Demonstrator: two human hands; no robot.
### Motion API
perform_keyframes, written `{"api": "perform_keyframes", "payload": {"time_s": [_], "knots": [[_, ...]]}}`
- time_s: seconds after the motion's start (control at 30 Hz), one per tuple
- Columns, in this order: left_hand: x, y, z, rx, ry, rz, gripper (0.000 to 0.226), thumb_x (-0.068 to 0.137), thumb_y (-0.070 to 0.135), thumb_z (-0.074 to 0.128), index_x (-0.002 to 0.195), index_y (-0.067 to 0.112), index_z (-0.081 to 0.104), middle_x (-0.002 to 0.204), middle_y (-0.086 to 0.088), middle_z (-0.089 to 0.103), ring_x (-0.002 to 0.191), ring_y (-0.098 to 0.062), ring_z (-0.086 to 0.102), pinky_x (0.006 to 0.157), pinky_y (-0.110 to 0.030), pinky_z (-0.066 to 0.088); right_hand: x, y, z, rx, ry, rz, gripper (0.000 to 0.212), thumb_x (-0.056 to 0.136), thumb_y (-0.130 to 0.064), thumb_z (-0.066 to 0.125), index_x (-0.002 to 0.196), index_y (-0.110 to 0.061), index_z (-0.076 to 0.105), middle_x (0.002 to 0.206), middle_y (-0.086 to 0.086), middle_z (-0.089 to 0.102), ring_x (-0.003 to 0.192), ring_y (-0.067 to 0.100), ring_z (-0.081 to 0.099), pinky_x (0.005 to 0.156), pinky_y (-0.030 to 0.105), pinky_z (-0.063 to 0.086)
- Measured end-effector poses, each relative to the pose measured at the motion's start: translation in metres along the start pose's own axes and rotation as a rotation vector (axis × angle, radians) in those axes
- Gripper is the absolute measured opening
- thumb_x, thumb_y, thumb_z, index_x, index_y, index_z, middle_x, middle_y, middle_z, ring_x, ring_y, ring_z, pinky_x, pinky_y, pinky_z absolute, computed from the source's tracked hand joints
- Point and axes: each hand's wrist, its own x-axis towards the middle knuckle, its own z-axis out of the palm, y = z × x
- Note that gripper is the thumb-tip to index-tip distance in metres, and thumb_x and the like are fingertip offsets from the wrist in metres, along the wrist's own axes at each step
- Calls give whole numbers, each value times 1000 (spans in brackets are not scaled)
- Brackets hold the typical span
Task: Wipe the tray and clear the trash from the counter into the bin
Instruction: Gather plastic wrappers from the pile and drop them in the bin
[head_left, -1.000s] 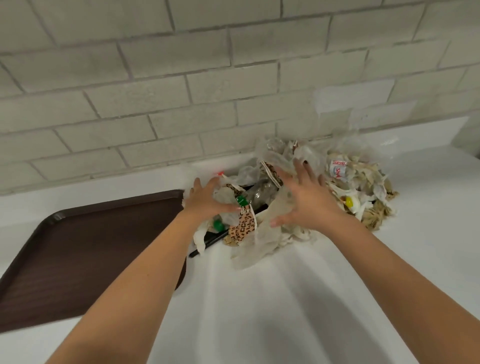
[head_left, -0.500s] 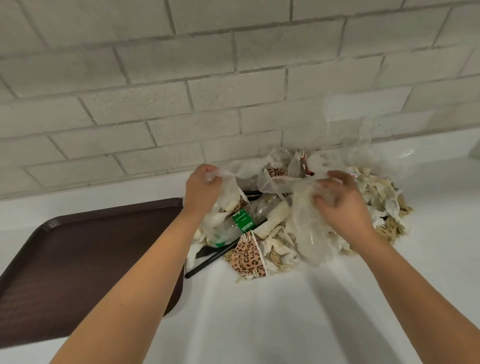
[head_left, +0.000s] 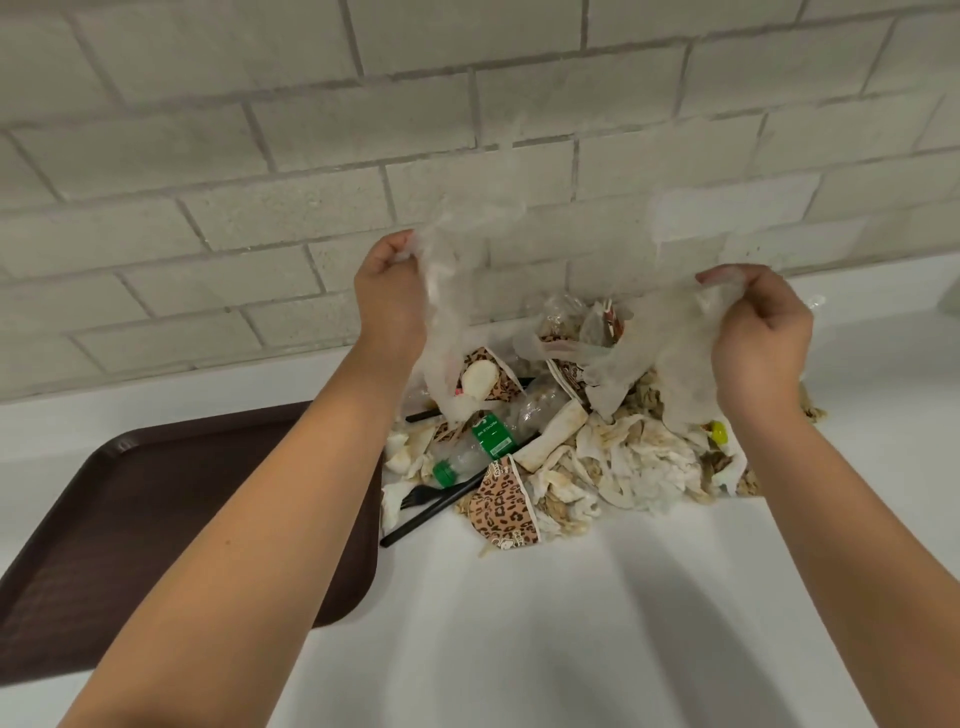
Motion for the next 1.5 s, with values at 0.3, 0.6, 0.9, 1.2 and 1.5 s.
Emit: {"api": "perform_keyframes", "payload": {"time_s": [0.3,0.6,0.9,1.2,1.5], "knots": [[-31,-10,-12,-41,271,-242,14,90,4,46,84,13,54,73,3,51,63,-10,48,48,-7,39,-33,-6,10,100,-15,165,35,87,-4,36,69,-21,60,65,-8,57,60,3,51,63,25,42],[-109,-107,-55,641,43,-4,29,81,35,70,83,10,56,84,-5,54,75,-14,51,69,-25,43,-111,29,2,-137,-368,199,53,79,-47,69,80,1,48,69,12,45,59,11,42,63,32,39],[-153,-150,-80,1259,-132,266,61,72,70,51,118,29,56,115,0,50,110,-17,45,92,-34,38,-162,97,-2,-665,-641,-130,57,77,-66,55,113,-23,60,102,-6,50,91,10,51,80,35,49],[-121,-116,-69,889,68,357,40,75,-17,49,107,2,64,108,-13,58,84,-8,54,75,3,34,-166,122,-7,-692,-667,-204,37,64,-18,86,95,-18,68,91,-5,56,77,16,59,70,20,45],[-24,-107,-88,1135,58,-410,50,92,29,50,132,1,43,127,-18,56,117,-33,53,88,-33,39,-146,111,-2,-489,-558,35,42,76,1,71,99,-30,56,106,-8,57,90,10,53,72,10,35]]}}
